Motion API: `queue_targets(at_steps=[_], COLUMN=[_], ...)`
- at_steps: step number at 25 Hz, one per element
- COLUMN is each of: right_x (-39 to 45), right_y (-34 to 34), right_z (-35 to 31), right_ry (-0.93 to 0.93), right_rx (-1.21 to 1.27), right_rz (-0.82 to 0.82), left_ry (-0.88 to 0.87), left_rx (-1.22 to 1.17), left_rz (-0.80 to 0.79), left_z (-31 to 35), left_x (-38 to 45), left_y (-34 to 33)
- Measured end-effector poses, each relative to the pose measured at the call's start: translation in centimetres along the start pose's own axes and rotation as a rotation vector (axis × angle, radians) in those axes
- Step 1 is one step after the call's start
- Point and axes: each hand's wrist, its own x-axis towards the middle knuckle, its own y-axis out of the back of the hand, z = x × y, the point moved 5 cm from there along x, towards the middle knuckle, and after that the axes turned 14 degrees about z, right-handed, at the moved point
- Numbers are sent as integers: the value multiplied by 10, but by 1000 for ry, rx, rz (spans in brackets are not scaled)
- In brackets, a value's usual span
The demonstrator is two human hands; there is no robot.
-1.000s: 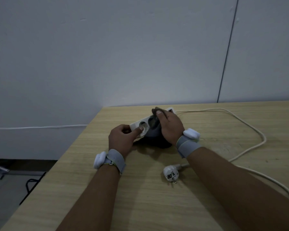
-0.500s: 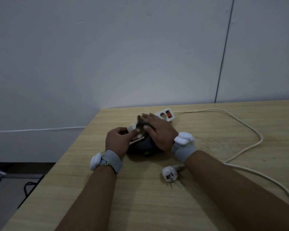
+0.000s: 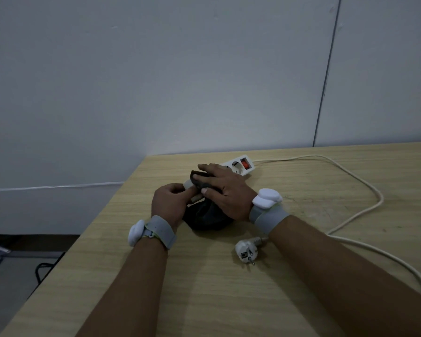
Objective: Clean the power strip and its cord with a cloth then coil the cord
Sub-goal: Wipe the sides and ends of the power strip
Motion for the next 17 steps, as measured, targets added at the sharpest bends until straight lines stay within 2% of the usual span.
queue_targets(at_steps=[3,8,12,17], right_x=[-1,2,-2,8], right_y=[6,4,-9,-5], right_z=[0,-6,-6,23], right_ry=[35,30,31,-270], right_rx=[-15,-260,-270,-220], right_rz=[9,112,128,179], left_ry=[-32,-150,-185,-210], left_rx=[22,138,191,219], left_rz=[-2,40,53,29], left_z=[2,10,10,13], left_x=[-1,1,3,-4], left_y=[3,2,5,-2])
